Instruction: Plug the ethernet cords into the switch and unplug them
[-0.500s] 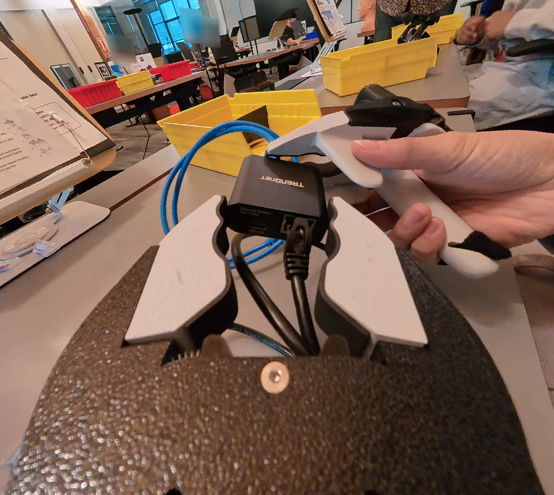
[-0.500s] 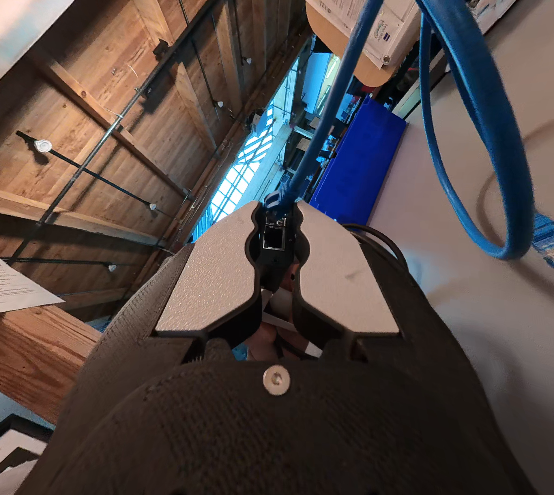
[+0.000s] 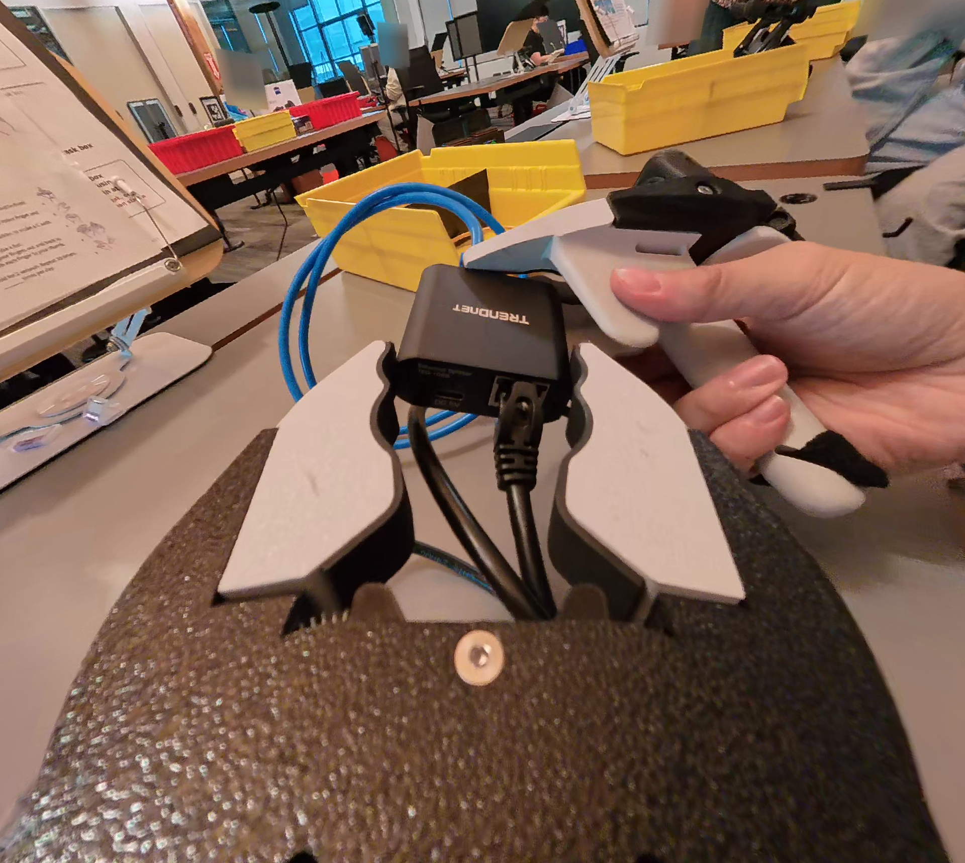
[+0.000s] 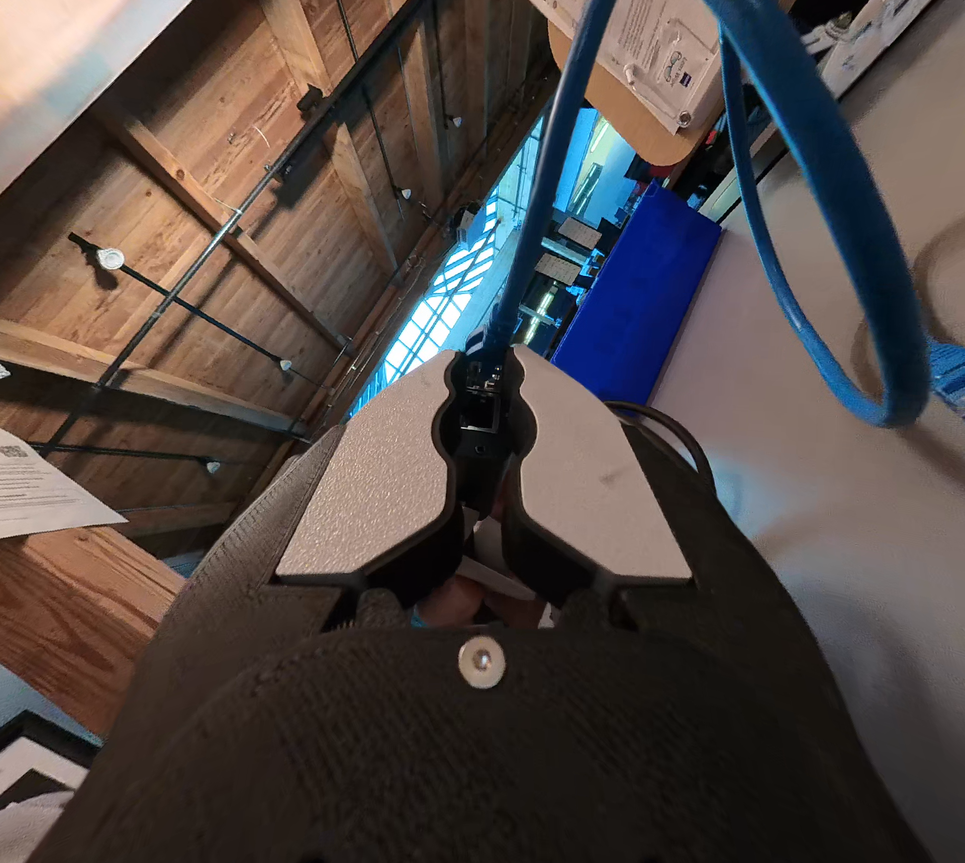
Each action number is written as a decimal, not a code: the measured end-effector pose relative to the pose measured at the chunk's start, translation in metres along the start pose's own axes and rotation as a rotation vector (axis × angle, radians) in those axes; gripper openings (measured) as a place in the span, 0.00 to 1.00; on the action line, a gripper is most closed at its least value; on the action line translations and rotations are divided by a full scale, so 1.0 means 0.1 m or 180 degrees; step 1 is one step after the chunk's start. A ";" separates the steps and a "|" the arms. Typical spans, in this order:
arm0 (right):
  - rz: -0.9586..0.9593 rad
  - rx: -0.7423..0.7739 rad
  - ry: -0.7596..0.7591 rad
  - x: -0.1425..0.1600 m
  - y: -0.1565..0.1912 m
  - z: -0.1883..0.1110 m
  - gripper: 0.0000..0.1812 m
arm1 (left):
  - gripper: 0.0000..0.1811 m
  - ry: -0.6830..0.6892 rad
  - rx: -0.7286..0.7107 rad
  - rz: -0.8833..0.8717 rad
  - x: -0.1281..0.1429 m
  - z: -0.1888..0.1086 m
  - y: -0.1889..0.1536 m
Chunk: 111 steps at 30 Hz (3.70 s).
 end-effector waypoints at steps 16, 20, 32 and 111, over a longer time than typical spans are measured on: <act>-0.0438 -0.0135 0.0189 -0.12 -0.03 0.00 0.08 | 0.34 -0.0102 -0.0178 -0.0006 0.03 0.07 -0.06; -0.0511 -0.0116 0.0208 -0.16 -0.03 -0.02 0.07 | 0.34 -0.0182 -0.0128 -0.0314 0.03 0.11 -0.08; -0.1359 0.0141 0.0323 -0.67 0.13 -0.21 0.07 | 0.34 -0.0258 -0.0381 -0.0058 -0.02 -0.02 0.01; -0.2561 0.0384 0.2580 -0.34 0.61 0.28 0.37 | 0.13 0.0155 0.0693 -0.2443 -0.16 -0.33 0.49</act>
Point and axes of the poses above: each gripper's, where its closed fingertips meet, z out along the fingers, x out of its underside, y = z × x across the jaws, the point moved 10 cm from there along -z, back along the fingers, and after that the axes turned 5 degrees about -z, right-handed, at the moved point
